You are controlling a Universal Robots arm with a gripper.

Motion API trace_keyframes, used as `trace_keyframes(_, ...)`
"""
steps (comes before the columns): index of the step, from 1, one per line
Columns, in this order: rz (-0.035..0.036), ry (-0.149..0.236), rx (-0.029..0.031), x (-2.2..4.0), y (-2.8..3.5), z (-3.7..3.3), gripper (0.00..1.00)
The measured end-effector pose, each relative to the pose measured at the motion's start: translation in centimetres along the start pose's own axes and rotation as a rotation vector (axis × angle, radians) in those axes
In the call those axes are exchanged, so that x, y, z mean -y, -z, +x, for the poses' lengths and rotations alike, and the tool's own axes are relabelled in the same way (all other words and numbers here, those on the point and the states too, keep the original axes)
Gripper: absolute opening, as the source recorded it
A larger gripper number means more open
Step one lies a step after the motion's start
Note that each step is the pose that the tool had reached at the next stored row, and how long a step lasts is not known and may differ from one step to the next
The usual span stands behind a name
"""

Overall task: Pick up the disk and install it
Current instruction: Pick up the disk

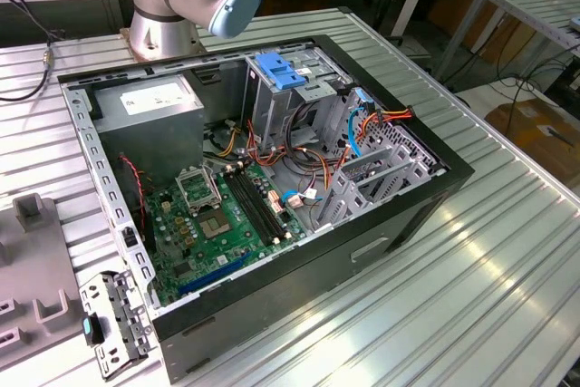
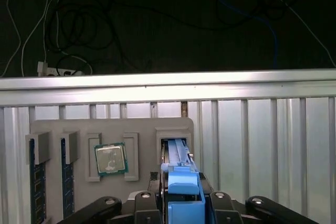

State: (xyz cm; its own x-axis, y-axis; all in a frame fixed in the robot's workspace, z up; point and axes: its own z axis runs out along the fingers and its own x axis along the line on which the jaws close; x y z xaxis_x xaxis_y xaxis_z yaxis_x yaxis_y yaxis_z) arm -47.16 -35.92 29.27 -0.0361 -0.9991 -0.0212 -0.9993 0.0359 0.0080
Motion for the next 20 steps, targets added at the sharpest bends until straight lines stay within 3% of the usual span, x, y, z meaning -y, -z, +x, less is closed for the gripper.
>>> trace_keyframes(20, 0.0004, 0.000, 0.0002, 0.00, -0.06, 0.00, 0.37)
